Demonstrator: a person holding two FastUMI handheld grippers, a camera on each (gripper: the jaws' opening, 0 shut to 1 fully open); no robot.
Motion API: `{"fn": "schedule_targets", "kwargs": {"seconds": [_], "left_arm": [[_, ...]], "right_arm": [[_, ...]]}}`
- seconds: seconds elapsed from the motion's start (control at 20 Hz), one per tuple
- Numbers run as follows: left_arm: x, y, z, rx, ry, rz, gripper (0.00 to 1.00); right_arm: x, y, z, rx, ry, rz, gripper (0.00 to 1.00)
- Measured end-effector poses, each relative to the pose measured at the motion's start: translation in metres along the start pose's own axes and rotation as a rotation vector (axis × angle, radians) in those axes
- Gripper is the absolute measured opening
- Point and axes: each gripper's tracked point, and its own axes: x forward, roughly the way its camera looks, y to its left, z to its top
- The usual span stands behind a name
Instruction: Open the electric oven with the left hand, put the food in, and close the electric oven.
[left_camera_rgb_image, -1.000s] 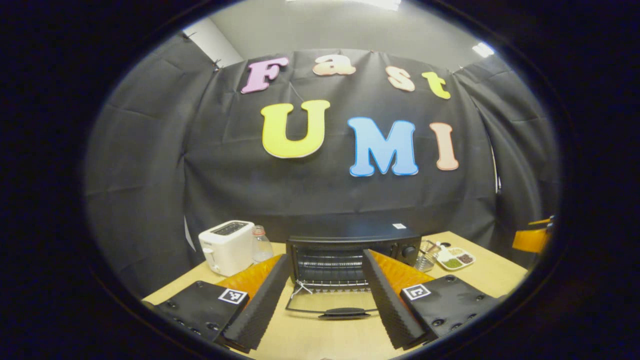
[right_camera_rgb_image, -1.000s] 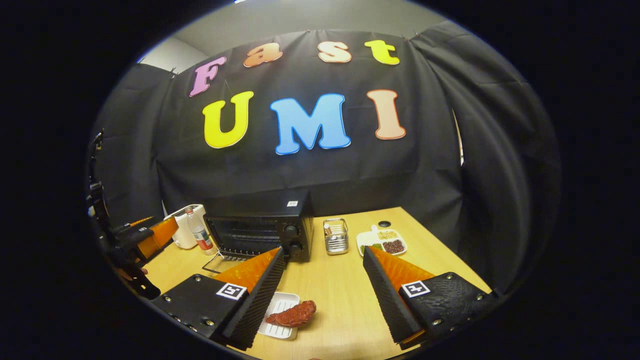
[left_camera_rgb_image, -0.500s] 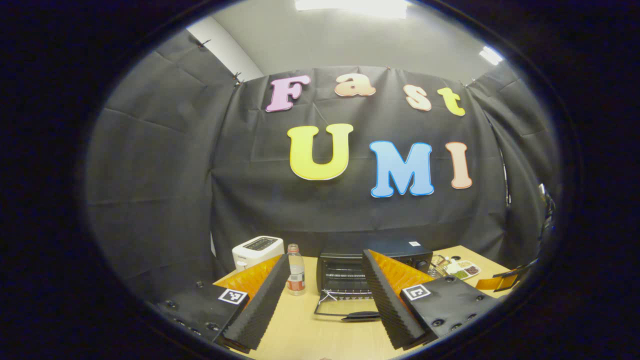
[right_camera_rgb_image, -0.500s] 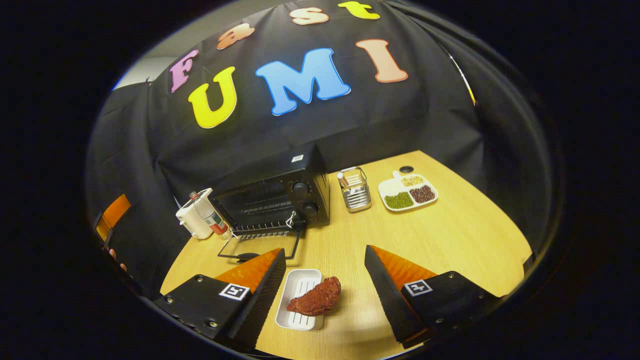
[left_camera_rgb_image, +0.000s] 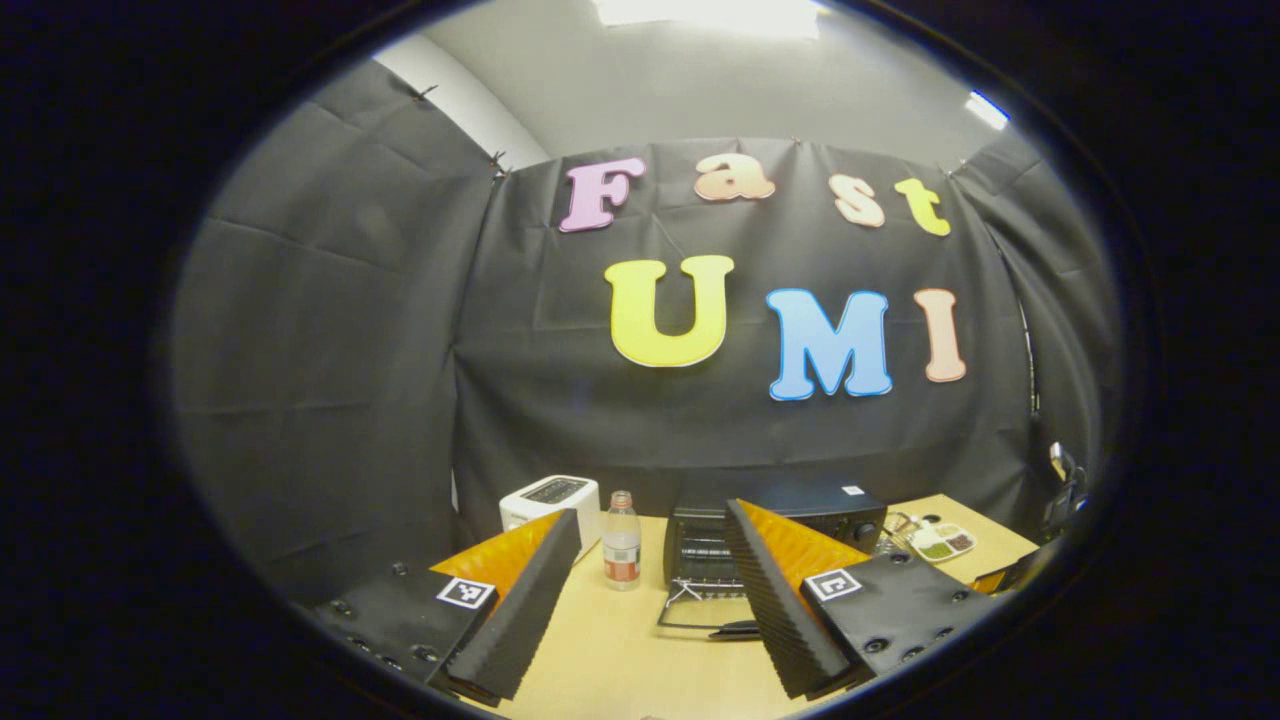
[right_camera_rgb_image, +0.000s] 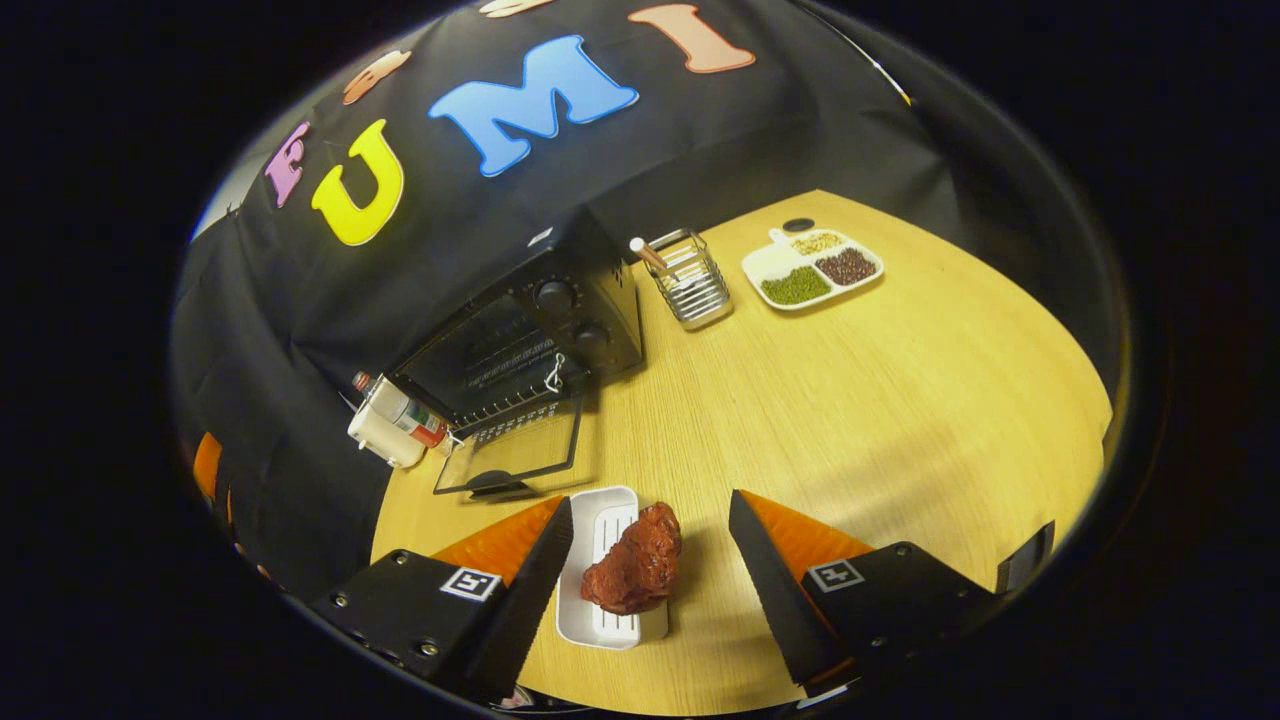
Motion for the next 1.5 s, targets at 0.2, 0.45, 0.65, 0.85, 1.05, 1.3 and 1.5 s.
{"fn": "schedule_targets", "kwargs": {"seconds": [0.2,0.45,0.65,0.85,1.05,1.3,1.5], "left_arm": [[-0.001,0.000,-0.004,-0.011,0.013,0.006,1.00],[-0.003,0.001,-0.005,0.008,0.015,0.013,1.00],[-0.006,0.005,-0.007,0.000,0.021,0.027,0.90],[-0.008,0.005,-0.011,-0.008,0.034,0.039,0.90],[-0.015,0.001,-0.009,-0.004,0.030,0.046,0.90],[-0.018,-0.006,-0.003,-0.002,0.015,0.047,1.00],[-0.005,-0.007,-0.004,0.001,0.013,0.014,1.00]], "right_arm": [[0.016,-0.003,-0.020,0.056,0.069,0.013,0.86],[0.022,-0.001,-0.034,0.131,0.135,0.040,0.64],[0.022,0.005,-0.037,0.139,0.156,0.068,0.34],[0.022,0.014,-0.026,0.169,0.130,0.121,0.14],[0.013,0.024,-0.017,0.104,0.116,0.149,0.14],[-0.003,0.046,0.017,0.084,0.057,0.194,0.13],[-0.004,0.077,0.045,0.115,-0.007,0.237,0.13]]}}
